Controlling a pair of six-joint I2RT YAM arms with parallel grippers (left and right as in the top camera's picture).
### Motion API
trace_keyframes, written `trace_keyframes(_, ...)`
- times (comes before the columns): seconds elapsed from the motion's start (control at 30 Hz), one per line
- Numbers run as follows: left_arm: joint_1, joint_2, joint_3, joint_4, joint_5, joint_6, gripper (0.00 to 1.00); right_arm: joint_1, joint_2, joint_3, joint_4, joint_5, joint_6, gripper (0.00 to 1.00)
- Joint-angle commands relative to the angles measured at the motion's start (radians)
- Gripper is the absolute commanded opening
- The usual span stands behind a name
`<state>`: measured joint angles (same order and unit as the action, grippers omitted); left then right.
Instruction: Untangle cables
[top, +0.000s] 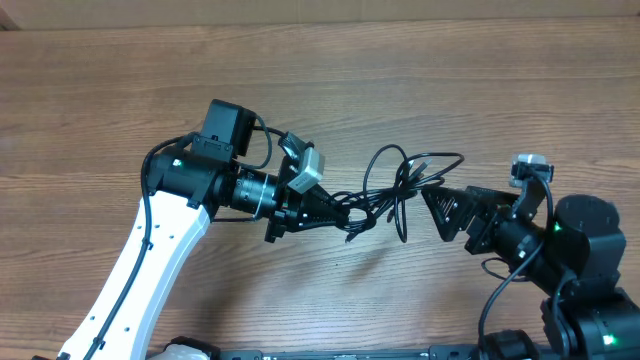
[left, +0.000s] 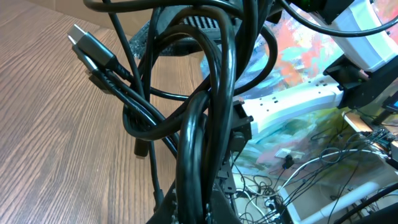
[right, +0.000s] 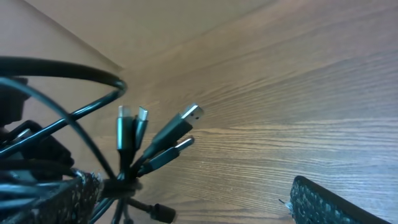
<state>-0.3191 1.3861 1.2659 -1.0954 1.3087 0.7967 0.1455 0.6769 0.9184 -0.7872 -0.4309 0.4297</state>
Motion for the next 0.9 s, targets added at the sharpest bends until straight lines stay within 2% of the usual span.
trace_keyframes(0.0, -0.012, -0.001, 0.013, -0.004, 0.061, 0.061, 0.04, 0.003, -0.010, 0.032, 0.017, -0.069, -0.046, 0.96)
trace_keyframes(0.73, -0.060, -0.001, 0.013, -0.005, 0.062, 0.064, 0.04, 0.003, -0.010, 0.033, 0.099, -0.086, -0.041, 0.96)
trace_keyframes(0.87, -0.077, -0.001, 0.013, -0.005, 0.072, 0.064, 0.04, 0.003, -0.010, 0.033, 0.128, -0.042, -0.036, 0.96)
